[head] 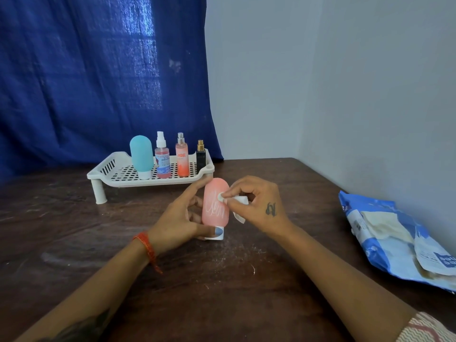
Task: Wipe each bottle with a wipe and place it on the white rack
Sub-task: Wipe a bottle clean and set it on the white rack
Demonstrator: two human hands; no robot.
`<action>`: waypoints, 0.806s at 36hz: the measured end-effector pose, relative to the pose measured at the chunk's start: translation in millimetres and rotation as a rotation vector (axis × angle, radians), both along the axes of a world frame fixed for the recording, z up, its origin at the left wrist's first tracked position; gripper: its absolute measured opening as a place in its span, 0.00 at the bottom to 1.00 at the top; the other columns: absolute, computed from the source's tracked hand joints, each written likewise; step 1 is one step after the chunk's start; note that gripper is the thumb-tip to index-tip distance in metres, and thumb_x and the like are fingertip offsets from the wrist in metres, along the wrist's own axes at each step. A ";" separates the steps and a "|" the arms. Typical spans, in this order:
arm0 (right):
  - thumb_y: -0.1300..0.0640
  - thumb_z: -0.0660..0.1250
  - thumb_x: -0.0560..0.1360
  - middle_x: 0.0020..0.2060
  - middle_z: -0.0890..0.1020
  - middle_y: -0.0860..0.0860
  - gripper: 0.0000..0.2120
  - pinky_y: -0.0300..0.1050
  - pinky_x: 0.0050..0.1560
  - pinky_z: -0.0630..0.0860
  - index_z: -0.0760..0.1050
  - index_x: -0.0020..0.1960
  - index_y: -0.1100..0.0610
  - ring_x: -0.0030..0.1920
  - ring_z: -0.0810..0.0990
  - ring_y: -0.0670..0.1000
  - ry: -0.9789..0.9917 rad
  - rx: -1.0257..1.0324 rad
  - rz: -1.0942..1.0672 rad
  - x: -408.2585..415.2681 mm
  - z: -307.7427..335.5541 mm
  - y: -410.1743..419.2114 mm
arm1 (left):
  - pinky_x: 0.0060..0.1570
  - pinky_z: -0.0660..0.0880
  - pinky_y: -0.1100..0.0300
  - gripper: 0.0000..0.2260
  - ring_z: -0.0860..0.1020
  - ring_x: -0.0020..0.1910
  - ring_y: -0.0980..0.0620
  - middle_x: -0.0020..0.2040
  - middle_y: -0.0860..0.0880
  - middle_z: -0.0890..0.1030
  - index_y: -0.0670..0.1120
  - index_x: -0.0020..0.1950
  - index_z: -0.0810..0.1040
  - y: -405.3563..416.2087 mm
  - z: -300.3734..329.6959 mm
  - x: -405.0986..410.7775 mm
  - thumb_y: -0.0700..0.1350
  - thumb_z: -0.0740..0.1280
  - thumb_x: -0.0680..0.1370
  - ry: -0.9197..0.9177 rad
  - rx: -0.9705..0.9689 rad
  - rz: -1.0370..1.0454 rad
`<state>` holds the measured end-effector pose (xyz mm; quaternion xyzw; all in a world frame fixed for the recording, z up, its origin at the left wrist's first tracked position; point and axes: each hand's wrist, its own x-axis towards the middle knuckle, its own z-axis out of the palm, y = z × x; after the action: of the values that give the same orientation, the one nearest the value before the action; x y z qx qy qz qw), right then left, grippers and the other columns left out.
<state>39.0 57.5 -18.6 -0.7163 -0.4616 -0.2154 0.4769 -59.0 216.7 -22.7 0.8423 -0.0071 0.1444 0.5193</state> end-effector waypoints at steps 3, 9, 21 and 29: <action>0.60 0.75 0.66 0.36 0.81 0.44 0.02 0.31 0.39 0.76 0.83 0.39 0.56 0.39 0.79 0.44 0.032 -0.015 0.019 1.7 -0.5 -2.8 | 0.43 0.80 0.58 0.47 0.82 0.42 0.47 0.55 0.46 0.75 0.64 0.73 0.56 0.0 -0.1 -0.3 0.36 0.77 0.65 -0.001 0.005 -0.001; 0.59 0.74 0.69 0.40 0.84 0.50 0.03 0.33 0.40 0.75 0.84 0.43 0.56 0.39 0.79 0.43 0.017 0.035 -0.090 3.3 -2.2 -0.6 | 0.43 0.80 0.59 0.46 0.81 0.45 0.46 0.56 0.47 0.75 0.65 0.71 0.56 1.1 -0.5 -0.7 0.38 0.78 0.65 0.002 0.006 0.000; 0.58 0.71 0.72 0.42 0.84 0.50 0.05 0.31 0.41 0.74 0.83 0.46 0.57 0.41 0.80 0.44 0.071 0.016 -0.132 3.4 1.4 0.9 | 0.44 0.80 0.58 0.46 0.81 0.45 0.46 0.57 0.47 0.74 0.64 0.72 0.56 -1.3 1.6 -1.0 0.37 0.77 0.66 0.006 0.011 -0.008; 0.61 0.73 0.69 0.35 0.82 0.47 0.02 0.33 0.38 0.75 0.82 0.38 0.57 0.36 0.80 0.43 0.144 -0.104 -0.044 0.5 1.0 -4.9 | 0.43 0.80 0.58 0.46 0.81 0.44 0.46 0.57 0.46 0.74 0.64 0.72 0.56 -0.7 0.6 -0.9 0.37 0.77 0.65 -0.001 -0.010 0.002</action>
<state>39.5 52.6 -17.6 -0.7636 -0.4208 -0.1498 0.4662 -59.9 216.0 -22.1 0.8396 -0.0059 0.1455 0.5234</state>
